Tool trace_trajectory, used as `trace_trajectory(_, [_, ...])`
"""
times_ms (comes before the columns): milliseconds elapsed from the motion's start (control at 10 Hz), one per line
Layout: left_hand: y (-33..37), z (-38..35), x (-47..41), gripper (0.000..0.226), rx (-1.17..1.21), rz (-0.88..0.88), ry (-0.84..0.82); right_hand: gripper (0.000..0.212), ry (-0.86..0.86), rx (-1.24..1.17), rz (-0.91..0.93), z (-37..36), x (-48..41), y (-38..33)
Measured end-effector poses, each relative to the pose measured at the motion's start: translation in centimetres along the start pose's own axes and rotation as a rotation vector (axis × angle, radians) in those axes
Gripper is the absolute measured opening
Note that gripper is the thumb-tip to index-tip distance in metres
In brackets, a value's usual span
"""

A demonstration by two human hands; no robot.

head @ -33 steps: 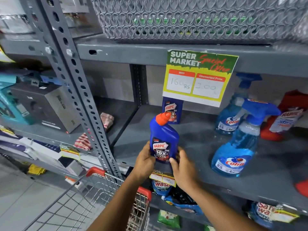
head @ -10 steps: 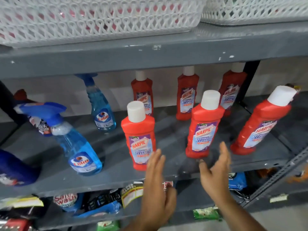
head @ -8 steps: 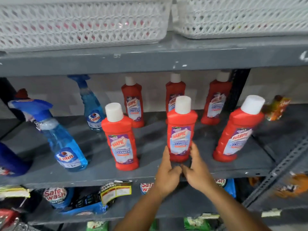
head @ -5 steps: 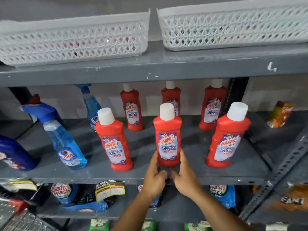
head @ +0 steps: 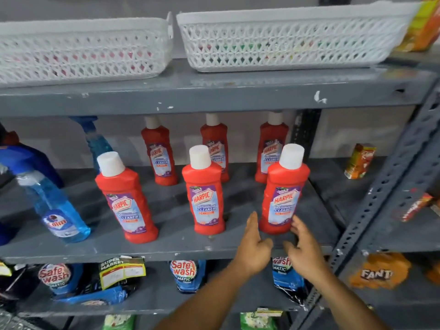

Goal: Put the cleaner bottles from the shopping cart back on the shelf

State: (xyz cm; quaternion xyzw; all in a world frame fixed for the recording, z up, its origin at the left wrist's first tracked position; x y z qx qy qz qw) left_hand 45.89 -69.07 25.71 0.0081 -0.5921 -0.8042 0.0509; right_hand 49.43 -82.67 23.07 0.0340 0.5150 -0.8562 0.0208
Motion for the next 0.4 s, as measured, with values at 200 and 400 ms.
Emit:
trace_trajectory(200, [0.2, -1.4, -1.0, 0.084, -0.029, -0.013, 0.0, 0.084, -0.033, 0.146, -0.01, 0.2, -0.4, 0.1])
trace_trajectory(400, [0.9, -0.6, -0.3, 0.081, -0.062, 0.064, -0.002, 0.079, 0.119, 0.112, 0.023, 0.6, 0.6, -1.0])
Point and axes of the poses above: each hand's wrist, its own x-axis away from the middle knuckle, its own z-axis out of the back of the hand, y = z × x, the point moved 1 cm from there along -x, towards the middle knuckle, and after that the axes turned 5 degrees about y, right-handed, at the moved point
